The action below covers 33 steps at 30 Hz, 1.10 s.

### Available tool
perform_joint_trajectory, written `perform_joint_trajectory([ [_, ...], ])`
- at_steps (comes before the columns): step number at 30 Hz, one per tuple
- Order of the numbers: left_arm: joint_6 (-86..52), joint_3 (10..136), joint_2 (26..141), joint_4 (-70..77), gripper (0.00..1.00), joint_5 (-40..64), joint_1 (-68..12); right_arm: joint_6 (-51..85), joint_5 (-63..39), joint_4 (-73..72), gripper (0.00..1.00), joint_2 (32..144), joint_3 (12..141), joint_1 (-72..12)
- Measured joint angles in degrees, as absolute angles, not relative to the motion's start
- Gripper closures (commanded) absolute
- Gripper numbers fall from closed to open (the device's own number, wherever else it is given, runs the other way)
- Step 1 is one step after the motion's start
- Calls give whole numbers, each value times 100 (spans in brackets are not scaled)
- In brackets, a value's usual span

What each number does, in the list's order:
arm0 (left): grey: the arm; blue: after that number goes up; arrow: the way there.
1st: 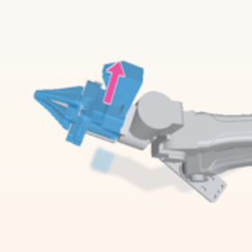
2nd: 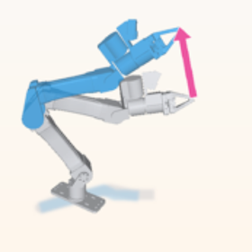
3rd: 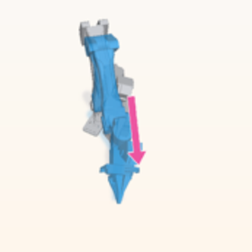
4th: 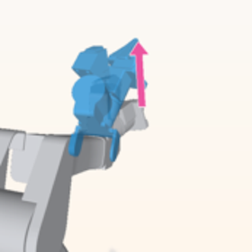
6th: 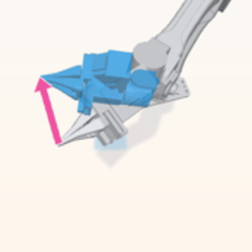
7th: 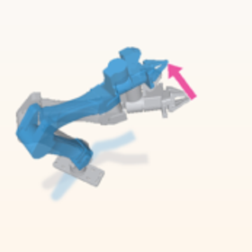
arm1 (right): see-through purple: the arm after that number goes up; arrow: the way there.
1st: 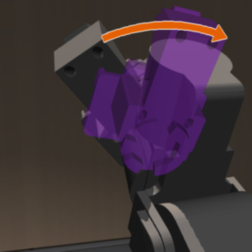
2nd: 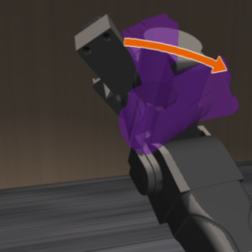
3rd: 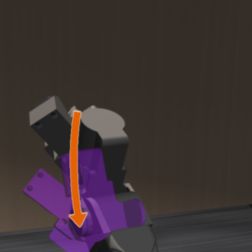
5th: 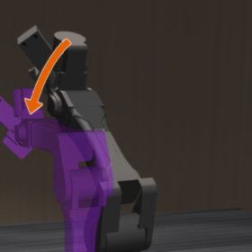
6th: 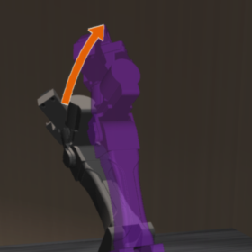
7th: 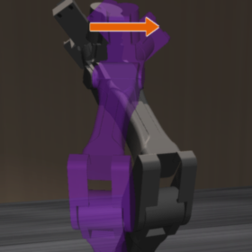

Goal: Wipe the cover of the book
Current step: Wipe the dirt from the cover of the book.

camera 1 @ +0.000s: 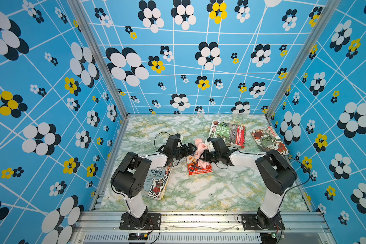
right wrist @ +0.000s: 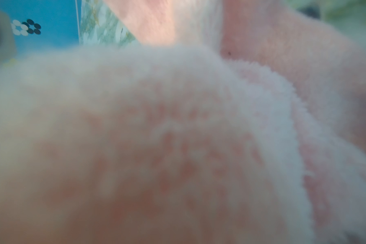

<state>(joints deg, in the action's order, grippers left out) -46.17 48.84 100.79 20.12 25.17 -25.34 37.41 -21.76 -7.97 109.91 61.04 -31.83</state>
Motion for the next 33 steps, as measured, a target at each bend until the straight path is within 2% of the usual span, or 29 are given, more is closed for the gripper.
perform_joint_trajectory([
  [5, -4724, 4880, 10079, 2117, 1, 2639, -2519, 4023, -2368, -792, 100, 12217, 7754, -2810],
  [9, -4759, 4772, 10029, 2191, 1, 2637, -2453, 4206, -2436, -1055, 100, 12156, 7500, -2718],
  [15, -4764, 4611, 9961, 2248, 1, 2672, -2386, 4311, -2427, -1533, 100, 10903, 5627, -2724],
  [20, -4849, 4525, 9961, 2316, 1, 2746, -2388, 4311, -2270, -1398, 100, 9970, 4606, -2864],
  [25, -4842, 4469, 9839, 2058, 1, 2762, -2473, 4091, -1712, -613, 100, 9126, 4364, -3155],
  [29, -4797, 4355, 9384, 1518, 1, 2694, -2692, 3741, -1087, 89, 100, 8167, 4377, -3271],
  [33, -4794, 4069, 8842, 1098, 1, 2646, -2915, 3468, -871, 666, 100, 7474, 4379, -3592],
])
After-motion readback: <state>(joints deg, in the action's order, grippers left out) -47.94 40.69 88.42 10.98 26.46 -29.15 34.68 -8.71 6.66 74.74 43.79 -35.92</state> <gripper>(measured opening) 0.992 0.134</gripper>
